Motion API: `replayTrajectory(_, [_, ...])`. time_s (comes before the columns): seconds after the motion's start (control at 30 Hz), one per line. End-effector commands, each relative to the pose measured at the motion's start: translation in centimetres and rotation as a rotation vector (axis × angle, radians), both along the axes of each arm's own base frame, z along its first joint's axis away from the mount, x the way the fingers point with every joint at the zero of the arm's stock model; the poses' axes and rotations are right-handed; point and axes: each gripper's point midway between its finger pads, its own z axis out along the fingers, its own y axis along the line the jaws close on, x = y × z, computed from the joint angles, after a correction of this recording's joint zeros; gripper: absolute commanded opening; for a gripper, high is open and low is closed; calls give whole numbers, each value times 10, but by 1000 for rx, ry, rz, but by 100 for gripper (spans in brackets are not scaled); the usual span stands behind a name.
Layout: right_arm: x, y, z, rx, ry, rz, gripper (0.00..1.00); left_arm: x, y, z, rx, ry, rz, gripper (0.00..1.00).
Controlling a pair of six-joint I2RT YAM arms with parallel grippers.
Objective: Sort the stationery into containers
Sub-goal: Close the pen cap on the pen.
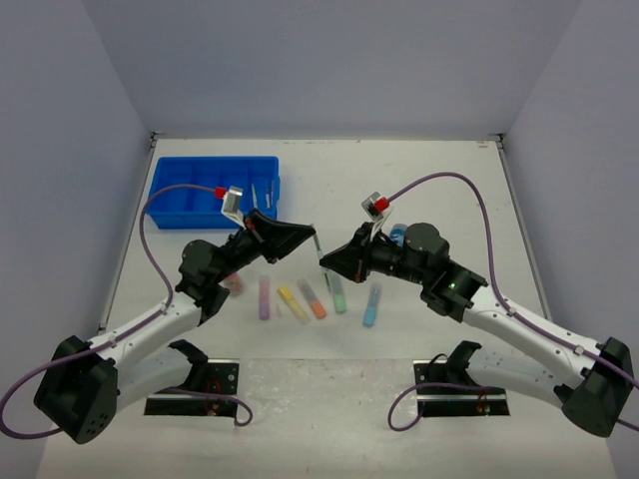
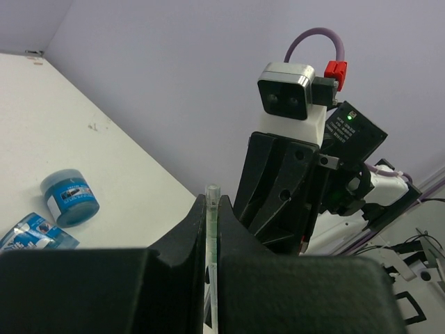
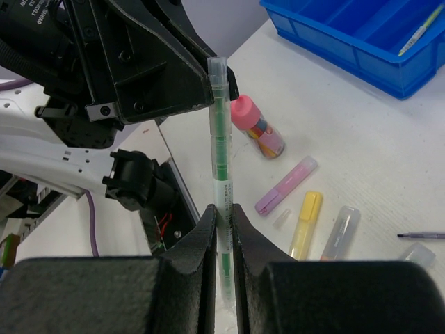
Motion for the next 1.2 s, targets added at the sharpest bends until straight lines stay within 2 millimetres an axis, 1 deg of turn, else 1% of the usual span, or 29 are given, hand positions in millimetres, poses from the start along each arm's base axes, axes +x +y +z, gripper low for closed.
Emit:
replayTrajectory(0.0, [16,0,58,98,-171,-52,0,-12,-3,2,36,-41,-55,12])
replayTrajectory(0.03, [14,2,58,94,-179,-34,0,-12,-4,3,39,-45,-56,20])
replayTrajectory(0.07, [12,4,56,88,-180,-16,0,-12,-4,5,41,-51,-56,24])
replayTrajectory(0.1, [11,5,54,86,-182,-2,0,-13,-3,8,42,-62,-55,26])
replayTrajectory(0.17, [10,7,50,82,-175,11,0,-12,-2,13,48,-77,-45,27])
replayTrajectory(0.23, [10,9,45,76,-163,15,0,-13,-1,19,46,-96,-38,25])
replayTrajectory(0.27, [10,9,44,76,-160,16,0,-13,-1,21,44,-101,-36,21])
replayTrajectory(0.33, [9,10,45,81,-160,24,0,-13,-1,23,43,-109,-37,9])
replayTrajectory(0.37, [9,11,45,85,-158,25,0,-14,-1,26,41,-117,-42,6])
replayTrajectory(0.5, [8,13,49,92,-162,39,0,-20,-5,28,32,-135,-92,6])
replayTrajectory(0.6, [9,15,49,89,-161,42,0,-24,-8,29,24,-142,-126,8])
replayTrajectory(0.67, [9,16,50,91,-162,46,0,-24,-9,26,29,-139,-133,18])
replayTrajectory(0.7, [9,16,50,91,-162,47,0,-24,-9,25,32,-138,-134,20])
replayTrajectory(0.73, [9,16,50,91,-162,47,0,-24,-10,24,35,-139,-135,20])
replayTrajectory(0.77, [9,16,51,91,-162,48,0,-23,-10,24,37,-139,-134,17])
replayTrajectory(0.8, [8,16,51,92,-163,52,0,-23,-10,24,38,-137,-131,10])
replayTrajectory(0.9, [8,16,52,93,-164,55,0,-22,-9,25,42,-145,-125,9])
replayTrajectory(0.93, [7,16,52,93,-165,55,0,-22,-9,25,44,-148,-124,3])
replayTrajectory(0.97, [8,16,52,92,-165,55,0,-22,-9,26,44,-151,-123,0])
replayTrajectory(1.1, [8,17,48,86,-162,62,0,-24,-6,30,33,-171,-113,0])
replayTrajectory(1.13, [7,19,47,86,-161,69,2,-26,-5,32,26,-180,-110,0])
replayTrajectory(1.17, [6,21,46,87,-160,83,10,-28,-4,36,18,-190,-110,0])
